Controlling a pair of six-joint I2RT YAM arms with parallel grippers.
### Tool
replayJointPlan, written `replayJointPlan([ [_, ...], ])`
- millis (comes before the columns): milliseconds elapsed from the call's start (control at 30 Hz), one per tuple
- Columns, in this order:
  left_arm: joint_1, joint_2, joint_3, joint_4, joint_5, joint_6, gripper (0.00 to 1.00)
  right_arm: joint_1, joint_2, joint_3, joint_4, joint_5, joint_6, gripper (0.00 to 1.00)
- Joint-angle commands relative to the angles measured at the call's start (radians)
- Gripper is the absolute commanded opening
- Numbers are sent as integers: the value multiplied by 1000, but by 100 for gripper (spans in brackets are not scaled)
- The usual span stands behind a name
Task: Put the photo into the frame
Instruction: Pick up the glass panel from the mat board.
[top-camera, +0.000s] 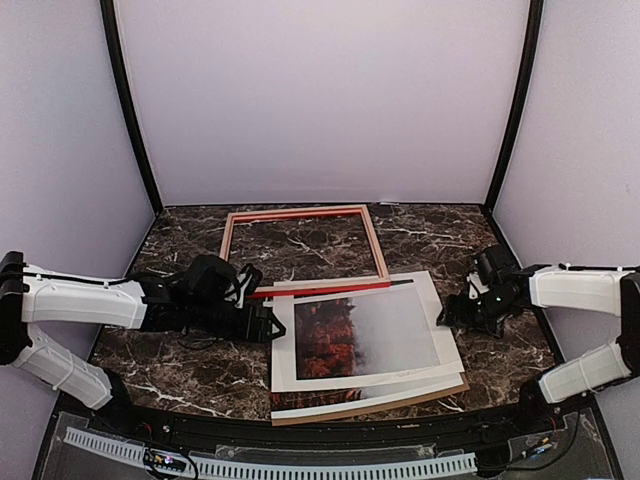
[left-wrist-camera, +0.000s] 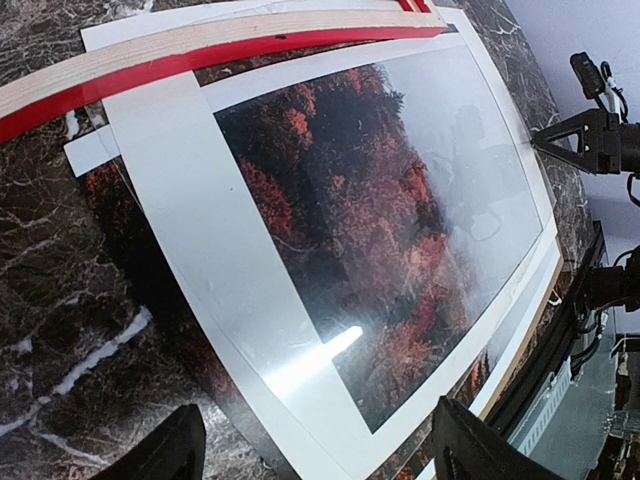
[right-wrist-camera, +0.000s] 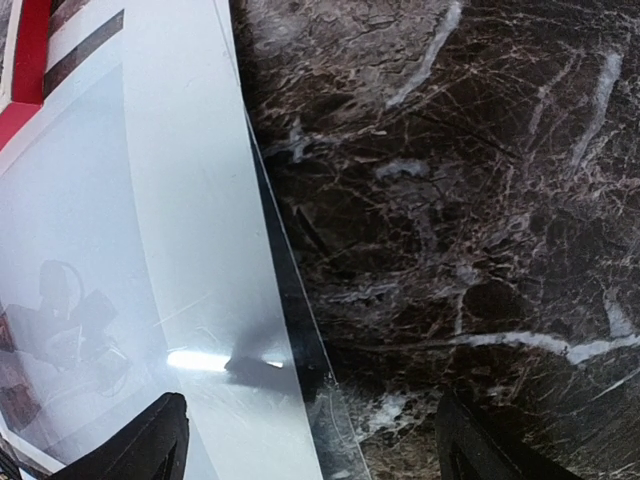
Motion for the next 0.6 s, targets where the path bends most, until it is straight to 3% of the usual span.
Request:
replayJointPlan([
  [0, -7, 36, 11, 55, 30, -55, 79, -6, -23, -31, 46, -43, 14, 86],
  [300, -33, 143, 24, 145, 112, -100, 77, -6, -41, -55, 65, -53, 14, 85],
  [567, -68, 186, 43, 98, 95, -135, 75, -5, -64, -70, 72, -71, 18, 81],
])
